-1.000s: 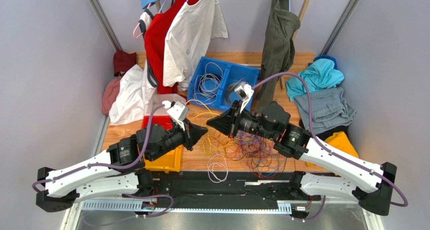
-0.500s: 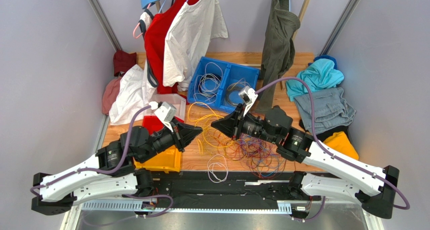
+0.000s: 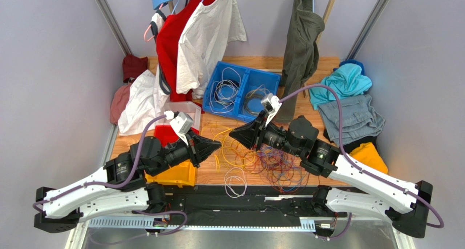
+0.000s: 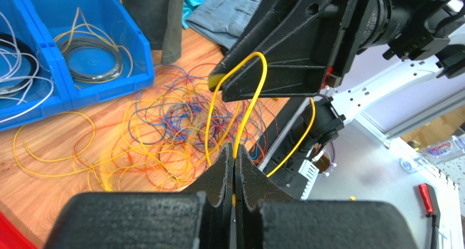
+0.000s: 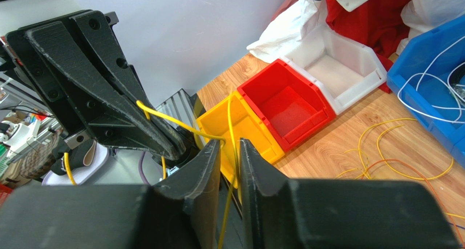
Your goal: Untangle the cables
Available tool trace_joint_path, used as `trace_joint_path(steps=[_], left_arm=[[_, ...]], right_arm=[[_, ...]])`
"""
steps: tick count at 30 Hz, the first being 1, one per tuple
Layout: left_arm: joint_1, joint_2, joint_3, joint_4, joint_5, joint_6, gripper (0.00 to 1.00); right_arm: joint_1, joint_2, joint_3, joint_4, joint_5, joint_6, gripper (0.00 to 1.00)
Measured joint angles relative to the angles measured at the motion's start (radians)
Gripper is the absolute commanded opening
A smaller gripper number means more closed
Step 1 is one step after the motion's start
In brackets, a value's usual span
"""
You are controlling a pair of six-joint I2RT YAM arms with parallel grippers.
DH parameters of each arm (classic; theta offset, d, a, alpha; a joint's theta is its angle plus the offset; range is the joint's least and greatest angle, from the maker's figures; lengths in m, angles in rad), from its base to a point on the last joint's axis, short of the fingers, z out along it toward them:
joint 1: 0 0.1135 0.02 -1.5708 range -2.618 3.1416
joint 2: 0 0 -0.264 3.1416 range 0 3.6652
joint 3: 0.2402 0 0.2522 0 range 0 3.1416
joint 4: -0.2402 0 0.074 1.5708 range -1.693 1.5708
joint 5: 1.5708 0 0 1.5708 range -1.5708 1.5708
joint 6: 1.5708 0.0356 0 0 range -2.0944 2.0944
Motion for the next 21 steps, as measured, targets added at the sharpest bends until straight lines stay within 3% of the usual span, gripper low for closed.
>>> trace_joint_path(steps=[13,15,16,21], left_arm=[[0.000,0.029,0.000,0.006,0.039,0.000,0.00],[0.000,0.040,0.000,0.008,0.043,0.000,0.00],[0.000,0.045,0.000,0.008,0.046,0.000,0.00],[0.000,0.050,0.000,0.002,0.022,0.000,0.00]], right_arm=[[0.000,0.036,0.000,0.053,-0.015,0.001,0.28],[0.000,0.048,0.000,0.061,-0.019,0.001,0.14],[0.000,0.055,0.000,0.061,-0.023,0.000,0.00],[0.000,0.069,0.000,0.044,-0.023,-0.002,0.00]])
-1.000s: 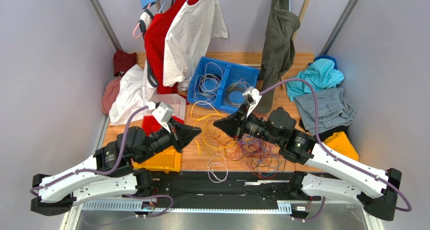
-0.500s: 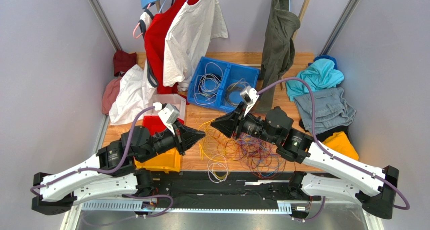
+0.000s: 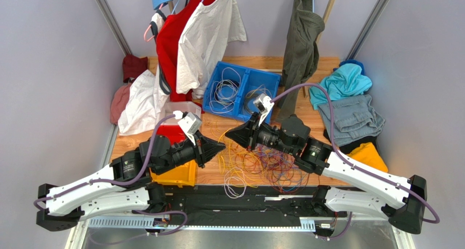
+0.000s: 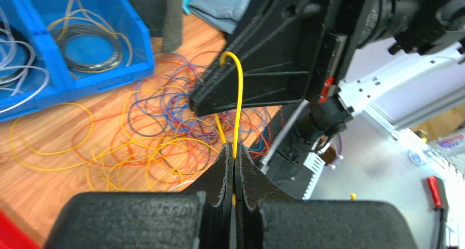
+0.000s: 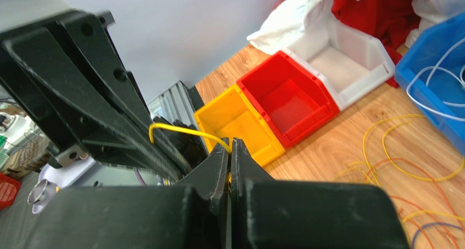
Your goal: Untangle the cables
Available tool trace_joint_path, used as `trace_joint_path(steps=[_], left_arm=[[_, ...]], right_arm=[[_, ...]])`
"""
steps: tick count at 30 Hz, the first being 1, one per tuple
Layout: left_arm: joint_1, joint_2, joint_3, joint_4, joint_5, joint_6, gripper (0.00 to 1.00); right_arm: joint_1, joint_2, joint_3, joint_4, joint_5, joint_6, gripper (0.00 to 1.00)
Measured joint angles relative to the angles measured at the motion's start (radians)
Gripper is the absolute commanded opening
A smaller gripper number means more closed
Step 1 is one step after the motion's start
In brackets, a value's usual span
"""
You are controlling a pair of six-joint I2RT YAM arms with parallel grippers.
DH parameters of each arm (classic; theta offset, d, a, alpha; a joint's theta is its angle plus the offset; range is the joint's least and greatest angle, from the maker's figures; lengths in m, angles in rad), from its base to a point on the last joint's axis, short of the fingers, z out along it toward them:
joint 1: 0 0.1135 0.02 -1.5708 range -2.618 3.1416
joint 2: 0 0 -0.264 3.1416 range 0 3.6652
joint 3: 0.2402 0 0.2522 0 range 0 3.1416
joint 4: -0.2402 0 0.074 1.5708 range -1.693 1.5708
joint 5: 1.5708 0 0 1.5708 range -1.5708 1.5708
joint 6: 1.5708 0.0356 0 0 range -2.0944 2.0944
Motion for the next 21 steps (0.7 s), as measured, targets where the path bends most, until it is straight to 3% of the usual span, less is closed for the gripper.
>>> trace_joint_path(steps=[10,17,18,21], left_arm=[[-0.007,-0.015,-0.001,-0.064,-0.188,-0.018,0.00],[-0.018,0.059,-0.078,-0.056,-0.174,-0.053,0.00],[-0.019,0.074,-0.089,-0.057,-0.166,-0.055,0.00],[-0.018,0.105,-0.101,-0.072,-0.187,-0.055,0.00]], right_arm=[[0.016,-0.106,-0.003,-0.227,0.071,-0.047,0.00],[0.016,-0.219,-0.216,-0.254,0.079,0.014,0.00],[0.016,-0.228,-0.256,-0.245,0.075,0.035,0.11],[0.014,-0.254,-0.339,-0.248,0.080,0.082,0.29]])
